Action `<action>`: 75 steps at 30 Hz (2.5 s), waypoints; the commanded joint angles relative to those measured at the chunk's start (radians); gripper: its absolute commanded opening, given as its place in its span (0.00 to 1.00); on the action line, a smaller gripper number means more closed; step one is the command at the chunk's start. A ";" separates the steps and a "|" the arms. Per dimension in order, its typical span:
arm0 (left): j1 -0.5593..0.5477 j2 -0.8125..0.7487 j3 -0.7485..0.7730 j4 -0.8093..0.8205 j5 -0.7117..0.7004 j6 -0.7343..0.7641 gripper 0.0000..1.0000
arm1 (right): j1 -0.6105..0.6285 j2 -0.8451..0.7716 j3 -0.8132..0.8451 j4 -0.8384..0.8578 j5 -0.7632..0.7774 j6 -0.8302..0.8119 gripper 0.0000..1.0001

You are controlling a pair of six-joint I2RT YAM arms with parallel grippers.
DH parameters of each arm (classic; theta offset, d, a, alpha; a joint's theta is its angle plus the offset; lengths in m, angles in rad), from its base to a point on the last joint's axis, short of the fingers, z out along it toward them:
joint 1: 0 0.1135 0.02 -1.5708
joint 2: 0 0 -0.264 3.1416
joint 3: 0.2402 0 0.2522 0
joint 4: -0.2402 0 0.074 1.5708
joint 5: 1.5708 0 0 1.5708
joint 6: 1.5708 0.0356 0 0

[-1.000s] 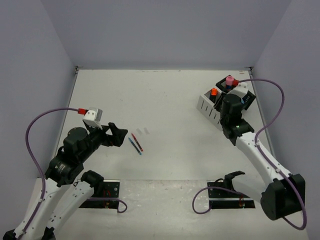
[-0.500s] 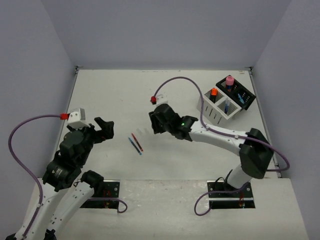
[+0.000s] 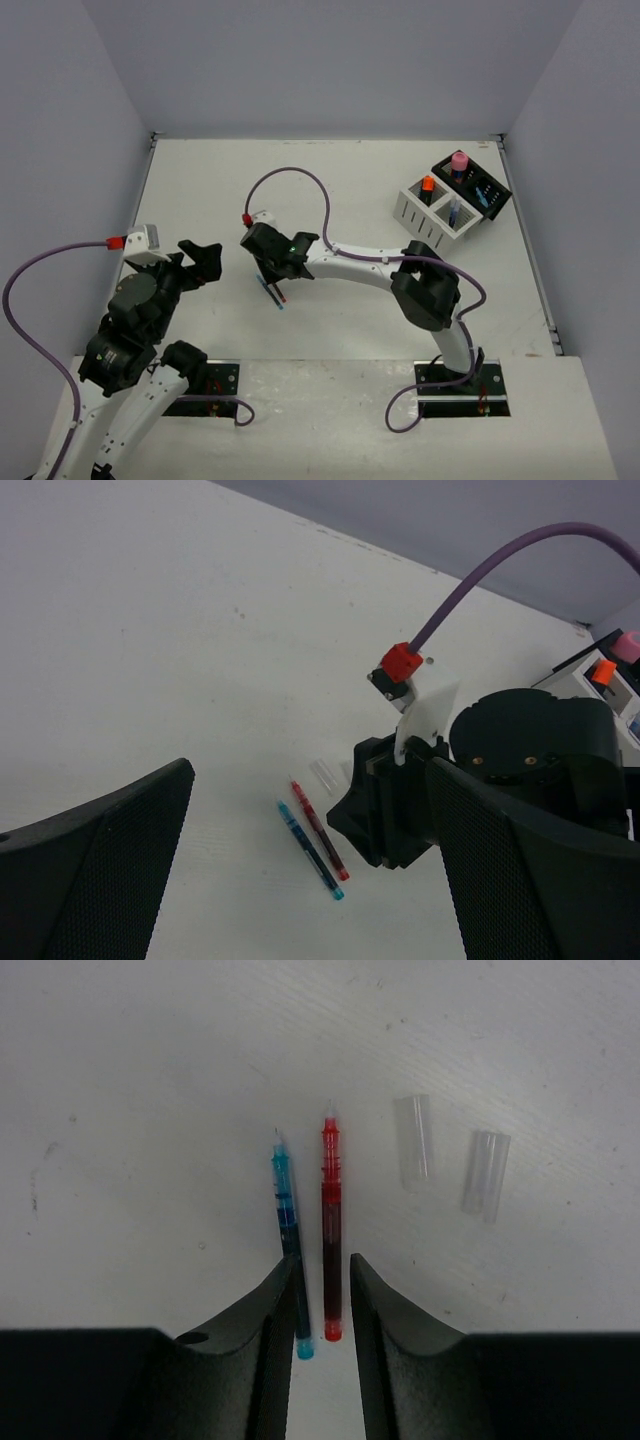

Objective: Sort the stationery into containers
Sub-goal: Pick up the pen from the center of the board.

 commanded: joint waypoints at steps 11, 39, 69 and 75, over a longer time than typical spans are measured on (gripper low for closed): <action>0.006 -0.094 0.000 0.022 -0.053 -0.028 1.00 | 0.051 0.139 0.158 -0.102 -0.070 -0.021 0.25; 0.005 -0.131 -0.006 0.027 -0.055 -0.028 1.00 | 0.051 0.262 0.215 -0.151 -0.044 -0.038 0.18; -0.203 1.085 0.379 -0.158 -0.184 -0.742 0.84 | -0.488 -0.866 -0.688 0.143 -0.055 -0.111 0.00; -0.207 1.312 0.504 -0.272 -0.165 -0.855 0.70 | -0.499 -0.901 -0.733 0.167 -0.064 -0.138 0.00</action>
